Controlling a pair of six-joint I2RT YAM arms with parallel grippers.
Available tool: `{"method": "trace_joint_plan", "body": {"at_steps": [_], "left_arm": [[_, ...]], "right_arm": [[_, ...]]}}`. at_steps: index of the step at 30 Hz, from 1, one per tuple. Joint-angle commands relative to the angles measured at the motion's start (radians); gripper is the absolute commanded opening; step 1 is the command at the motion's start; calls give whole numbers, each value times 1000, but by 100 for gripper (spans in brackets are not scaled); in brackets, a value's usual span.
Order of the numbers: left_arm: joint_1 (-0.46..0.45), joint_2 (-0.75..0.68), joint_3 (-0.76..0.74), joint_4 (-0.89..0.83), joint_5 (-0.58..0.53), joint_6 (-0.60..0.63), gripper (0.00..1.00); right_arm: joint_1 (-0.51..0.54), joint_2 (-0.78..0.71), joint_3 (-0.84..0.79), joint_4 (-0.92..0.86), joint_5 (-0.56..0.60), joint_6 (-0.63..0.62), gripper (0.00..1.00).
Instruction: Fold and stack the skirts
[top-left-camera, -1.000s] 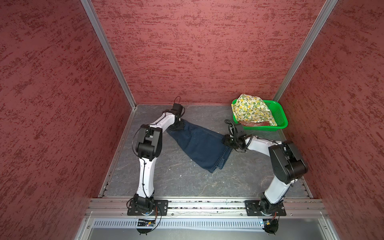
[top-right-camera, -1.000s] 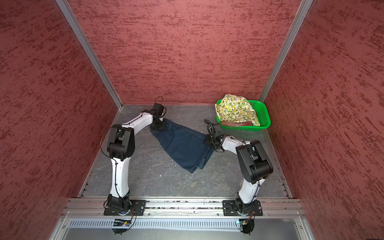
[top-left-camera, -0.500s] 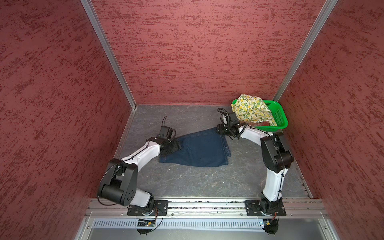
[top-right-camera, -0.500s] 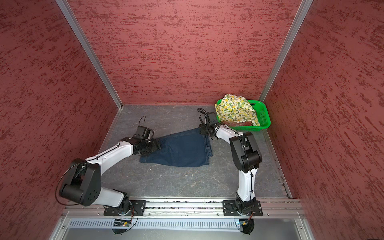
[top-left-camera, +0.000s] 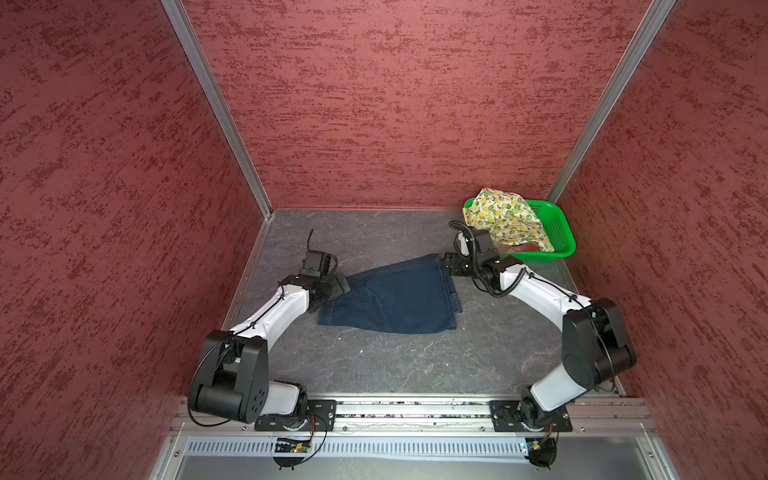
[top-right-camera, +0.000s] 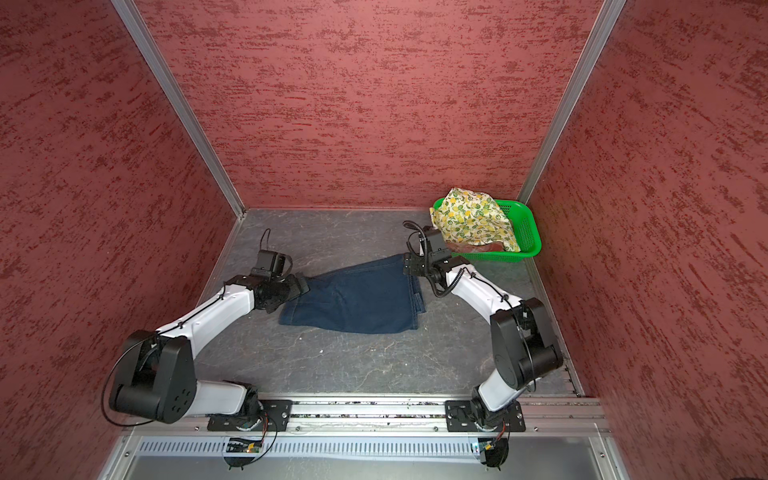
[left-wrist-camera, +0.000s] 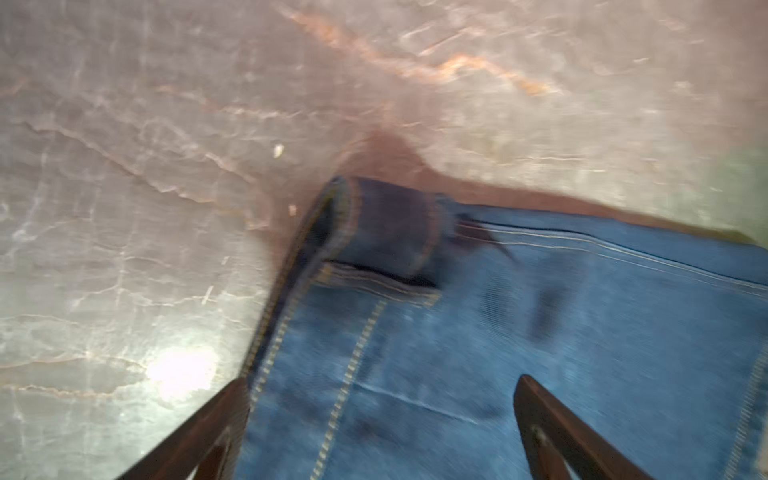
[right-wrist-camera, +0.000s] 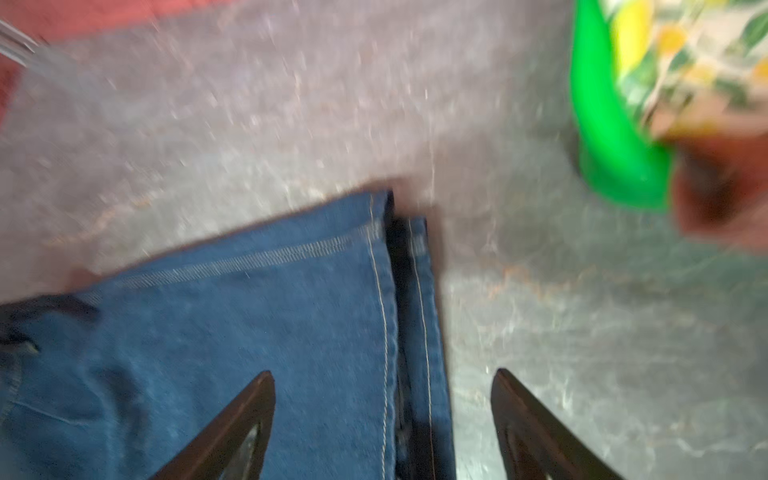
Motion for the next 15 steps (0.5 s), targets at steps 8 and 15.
{"method": "trace_joint_plan", "body": {"at_steps": [8,15], "left_arm": [[17,18,-24,31,-22,27,100],[41,28,-17,13,-40,49,100]], "right_arm": [[55,130,-28,-60,55,22,82],[58,139,-127,-2,3,59,78]]}}
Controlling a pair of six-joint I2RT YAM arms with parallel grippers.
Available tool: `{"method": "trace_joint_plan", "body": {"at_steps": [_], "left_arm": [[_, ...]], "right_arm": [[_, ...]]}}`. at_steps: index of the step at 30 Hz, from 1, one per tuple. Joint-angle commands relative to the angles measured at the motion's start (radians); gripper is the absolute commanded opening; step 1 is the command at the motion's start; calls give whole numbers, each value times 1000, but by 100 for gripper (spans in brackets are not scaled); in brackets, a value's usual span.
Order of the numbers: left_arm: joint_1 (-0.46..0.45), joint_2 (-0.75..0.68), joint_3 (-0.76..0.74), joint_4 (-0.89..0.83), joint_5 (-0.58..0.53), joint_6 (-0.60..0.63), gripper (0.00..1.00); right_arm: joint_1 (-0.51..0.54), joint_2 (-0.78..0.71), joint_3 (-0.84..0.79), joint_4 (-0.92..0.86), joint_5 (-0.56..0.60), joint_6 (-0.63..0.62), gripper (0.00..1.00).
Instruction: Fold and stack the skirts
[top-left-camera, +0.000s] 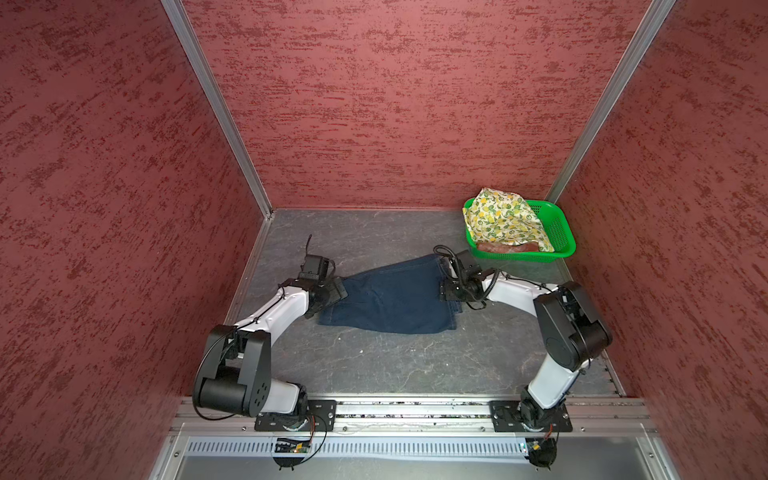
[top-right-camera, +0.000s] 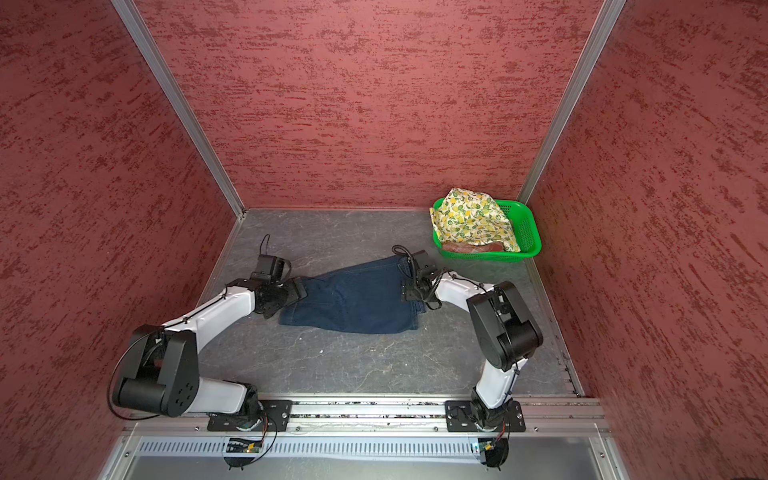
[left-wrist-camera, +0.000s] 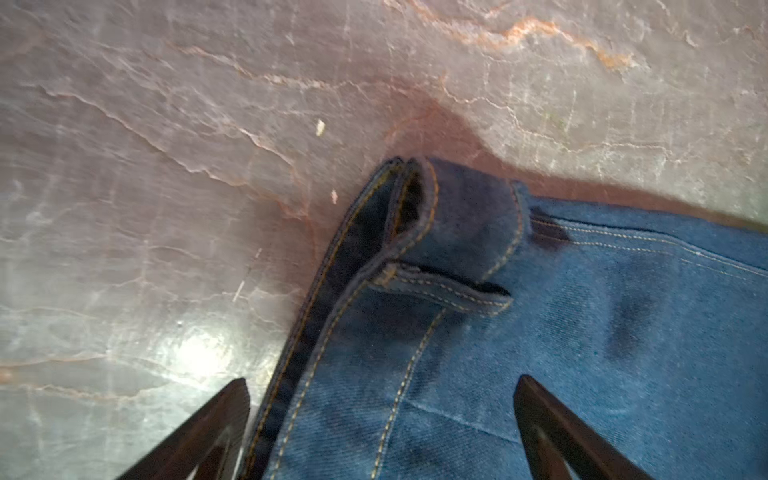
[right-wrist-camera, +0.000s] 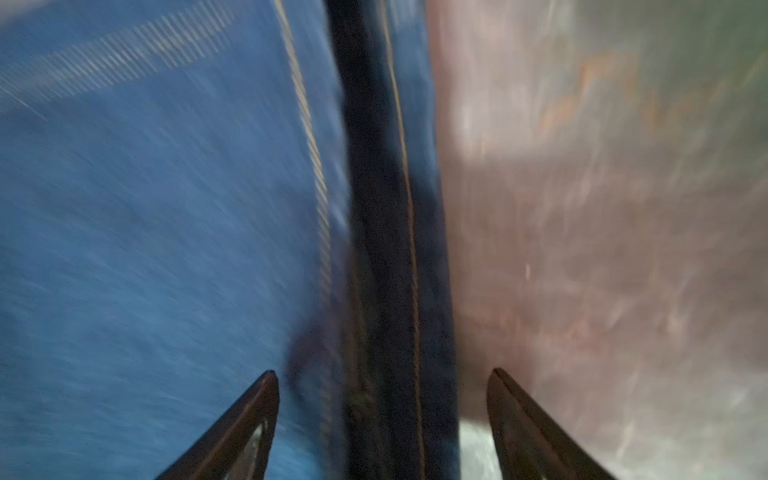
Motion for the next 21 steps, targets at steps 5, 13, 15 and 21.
{"method": "trace_joint_plan", "body": {"at_steps": [5,13,15,21], "left_arm": [[38,61,37,-22,1,17,100],[62,116,29,-5,49,26,100],[64,144,33,-12,71,35,98],[51,170,22,10,123,30,77]], "right_arm": [[5,27,-67,72,-96,46,67],[5,116,-32,119,-207,37,8],[4,99,-22,101,-170,34,0],[-18,5,41,-6,-37,-5,0]]}}
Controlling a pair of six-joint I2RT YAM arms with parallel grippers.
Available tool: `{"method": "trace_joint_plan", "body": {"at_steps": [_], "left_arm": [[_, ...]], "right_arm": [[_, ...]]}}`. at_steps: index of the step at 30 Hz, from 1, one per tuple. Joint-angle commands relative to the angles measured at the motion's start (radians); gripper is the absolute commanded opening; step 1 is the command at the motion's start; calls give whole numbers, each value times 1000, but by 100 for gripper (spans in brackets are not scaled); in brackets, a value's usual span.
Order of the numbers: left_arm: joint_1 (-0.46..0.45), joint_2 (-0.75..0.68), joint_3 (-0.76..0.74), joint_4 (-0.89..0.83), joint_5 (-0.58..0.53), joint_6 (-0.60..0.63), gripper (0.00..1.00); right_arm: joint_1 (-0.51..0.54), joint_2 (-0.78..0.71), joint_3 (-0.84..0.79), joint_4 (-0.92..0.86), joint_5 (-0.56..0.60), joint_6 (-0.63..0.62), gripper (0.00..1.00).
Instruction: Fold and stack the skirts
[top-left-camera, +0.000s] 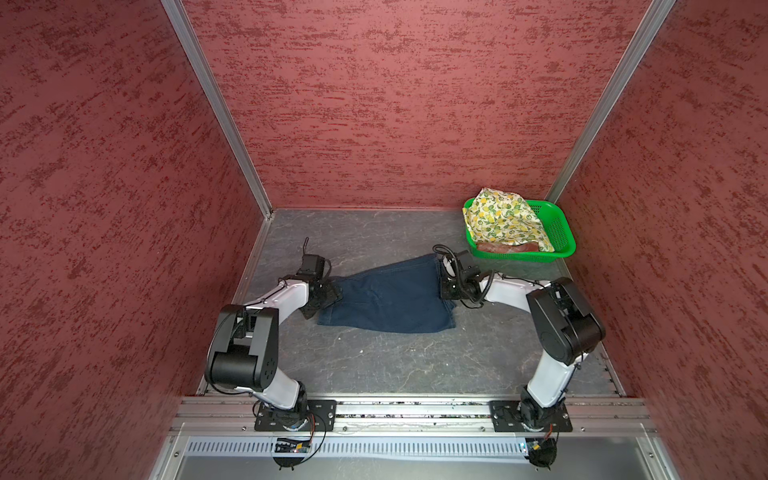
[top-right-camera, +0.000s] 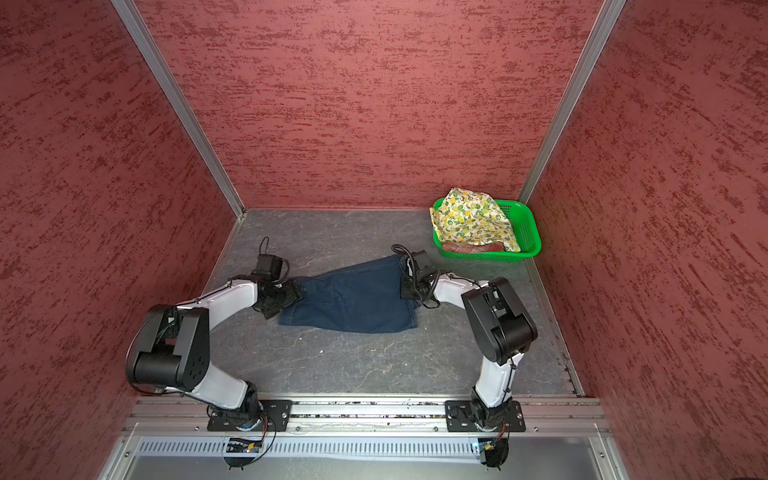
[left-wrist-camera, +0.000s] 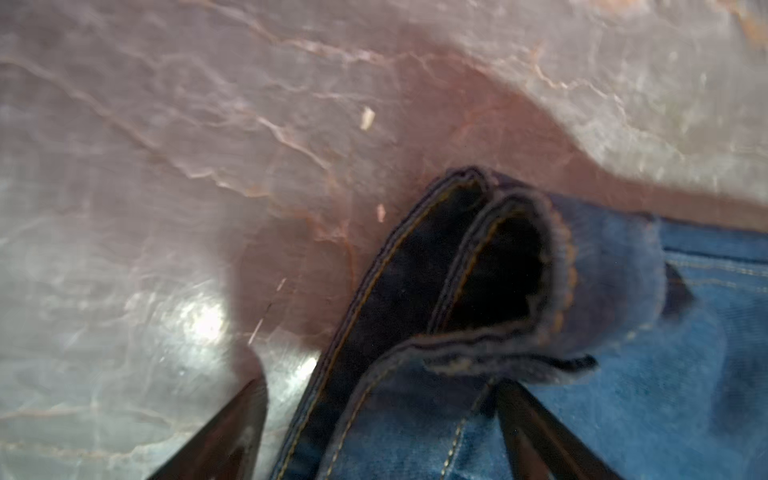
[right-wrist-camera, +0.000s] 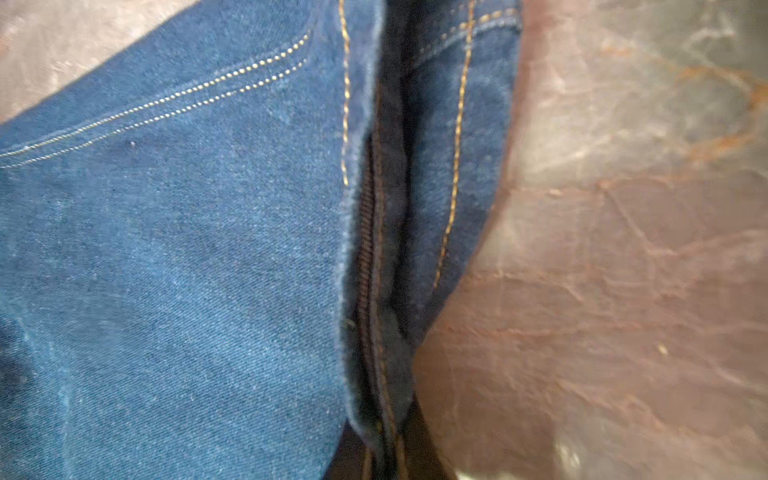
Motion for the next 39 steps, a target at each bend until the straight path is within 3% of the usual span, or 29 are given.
{"method": "trace_joint_plan", "body": {"at_steps": [1,8,18,27,31,39], "left_arm": [[-18,34,-6,8,52,6,73],[-142,66,-6,68,51,-25,39],[-282,200,43,155,58,-90,34],[-327,213,31,223,67,-129,31],[-331,202,3,260,81,-142,31],[-307,171,-67,329,139,-167,31]], "right_arm": [[-9,-60,43,-141,103,-28,0],[-9,-172,120,-248,175,-23,0],[63,-259,241,-394,298,38,0],[212,-163,368,-463,339,109,0],[274,-88,422,-458,323,143,0],[339,41,476,-330,182,271,0]]}}
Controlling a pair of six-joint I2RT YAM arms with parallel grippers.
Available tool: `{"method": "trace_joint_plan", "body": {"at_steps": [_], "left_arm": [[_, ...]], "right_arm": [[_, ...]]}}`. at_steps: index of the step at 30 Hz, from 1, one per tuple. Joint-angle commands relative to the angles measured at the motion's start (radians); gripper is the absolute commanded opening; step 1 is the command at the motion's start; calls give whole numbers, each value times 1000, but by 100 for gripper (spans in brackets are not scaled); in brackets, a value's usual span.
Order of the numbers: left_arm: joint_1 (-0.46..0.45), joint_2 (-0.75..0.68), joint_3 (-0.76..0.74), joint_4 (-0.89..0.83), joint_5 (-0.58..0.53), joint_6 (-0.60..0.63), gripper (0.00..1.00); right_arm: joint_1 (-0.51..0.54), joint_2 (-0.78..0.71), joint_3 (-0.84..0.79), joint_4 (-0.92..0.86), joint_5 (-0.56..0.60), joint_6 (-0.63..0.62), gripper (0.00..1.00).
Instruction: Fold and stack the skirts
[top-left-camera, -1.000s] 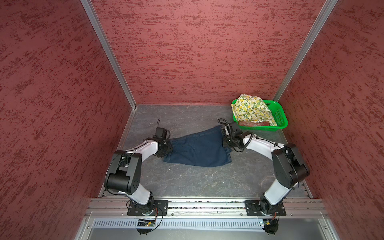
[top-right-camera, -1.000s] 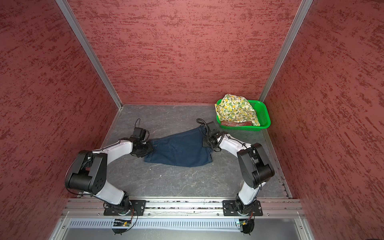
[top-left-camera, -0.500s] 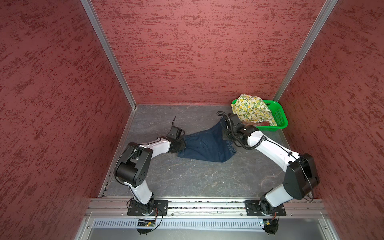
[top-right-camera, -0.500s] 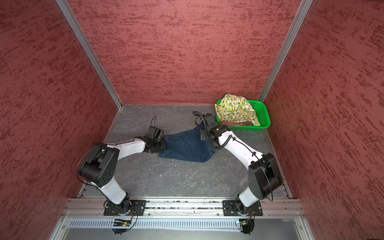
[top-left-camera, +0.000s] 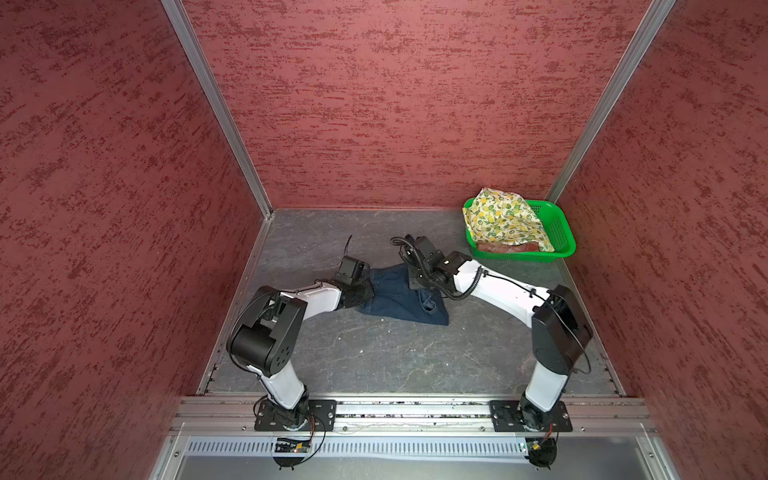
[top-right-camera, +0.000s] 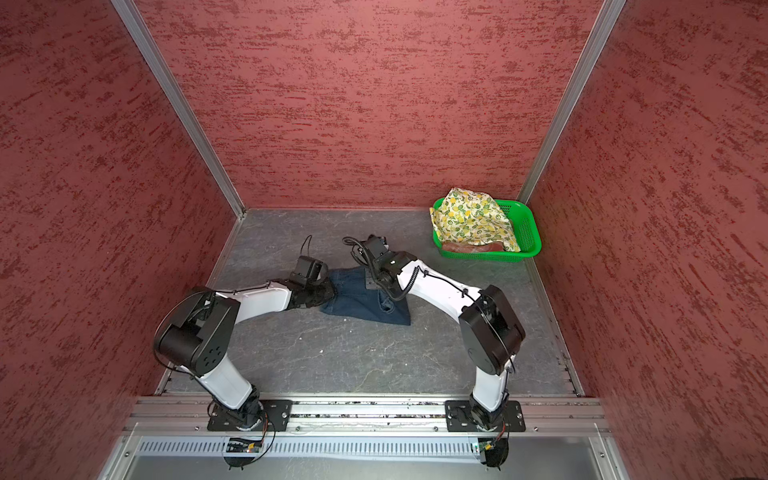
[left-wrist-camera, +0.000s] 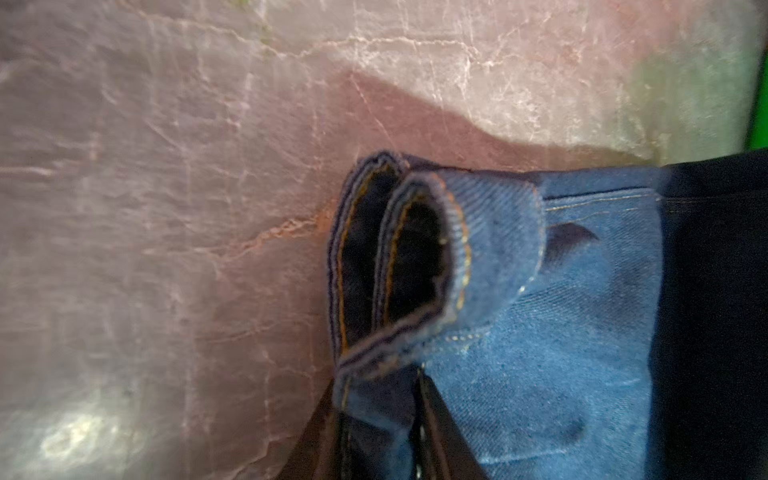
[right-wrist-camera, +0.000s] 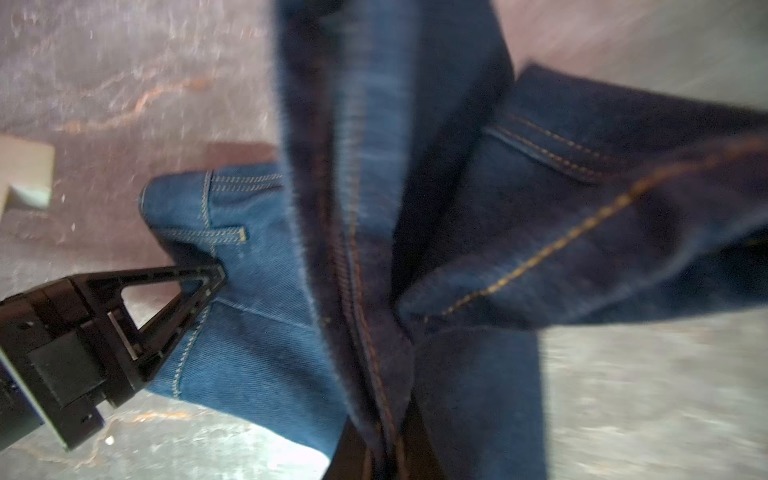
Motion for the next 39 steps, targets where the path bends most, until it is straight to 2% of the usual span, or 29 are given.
{"method": "trace_joint_plan", "body": {"at_steps": [1,11,17,20,21,22,23,26,29,39], "left_arm": [[0,36,-65,-67,67,-25,31],[24,42,-97,-10,116,-38,30],[28,50,-100,6,129,-38,29],[36,44,-109,15,136,-39,29],[39,42,-112,16,138,-40,29],[43,39,-116,17,141,-40,29],[44,36,-119,20,142,-39,29],[54,31,-127,23,146,-39,29],[61,25,-138,28,149,-42,28],[43,27,-158,61,175,-85,27]], "right_arm": [[22,28,53,86,-79,97,0],[59,96,60,225,-144,244,0],[80,152,110,238,-157,280,0],[82,161,108,251,-182,293,13],[81,155,102,261,-183,295,23],[81,146,98,261,-175,294,39],[80,136,103,250,-158,292,50],[77,106,112,217,-111,285,64],[72,62,83,234,-93,297,69],[21,-81,-69,274,-21,309,68]]}}
